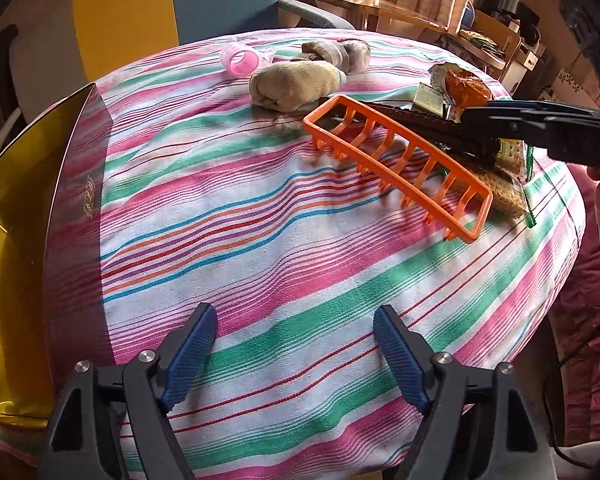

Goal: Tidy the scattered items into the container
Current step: 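Grasp the orange rack with the left tool while the right tool grasps the brown strip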

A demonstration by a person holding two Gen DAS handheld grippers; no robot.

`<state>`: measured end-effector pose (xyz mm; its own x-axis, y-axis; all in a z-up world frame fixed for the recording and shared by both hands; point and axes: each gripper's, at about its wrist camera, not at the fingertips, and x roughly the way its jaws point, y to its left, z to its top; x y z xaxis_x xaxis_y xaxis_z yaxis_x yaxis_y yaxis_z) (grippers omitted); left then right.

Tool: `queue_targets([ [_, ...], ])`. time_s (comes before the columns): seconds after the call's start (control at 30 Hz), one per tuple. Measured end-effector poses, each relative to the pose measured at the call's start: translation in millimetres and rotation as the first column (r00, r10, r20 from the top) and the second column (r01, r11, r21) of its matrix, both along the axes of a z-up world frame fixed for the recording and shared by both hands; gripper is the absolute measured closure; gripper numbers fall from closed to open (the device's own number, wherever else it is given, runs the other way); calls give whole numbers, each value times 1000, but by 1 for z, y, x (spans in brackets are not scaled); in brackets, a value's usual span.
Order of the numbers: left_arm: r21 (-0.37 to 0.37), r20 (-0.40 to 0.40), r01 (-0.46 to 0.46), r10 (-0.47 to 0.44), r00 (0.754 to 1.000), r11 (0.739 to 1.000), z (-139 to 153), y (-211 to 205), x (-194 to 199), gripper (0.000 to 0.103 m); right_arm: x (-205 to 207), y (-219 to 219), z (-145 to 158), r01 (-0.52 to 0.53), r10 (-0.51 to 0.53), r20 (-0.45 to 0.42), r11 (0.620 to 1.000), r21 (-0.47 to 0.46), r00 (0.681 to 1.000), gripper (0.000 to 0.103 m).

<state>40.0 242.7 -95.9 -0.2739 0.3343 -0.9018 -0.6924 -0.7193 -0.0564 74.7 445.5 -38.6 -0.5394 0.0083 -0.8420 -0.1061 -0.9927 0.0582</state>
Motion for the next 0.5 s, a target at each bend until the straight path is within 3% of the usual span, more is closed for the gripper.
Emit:
queue_targets([
  [0.07,1,3,3,-3,1000,1000,0,0,0,19,-10,-3,-6,-53,51,41,998,46,998,51],
  [0.23,6,0,10,-10,1000,1000,0,1,1,15,-27,-9,-22,-143,128,131,983,112,983,57],
  [0.37,16,4,4,-4,1000,1000,0,1,0,14,-40,-14,-35,-217,183,207,963,158,961,73],
  [0.5,28,12,-8,7,1000,1000,0,2,-2,12,-37,-18,-34,-221,187,218,965,142,958,77],
])
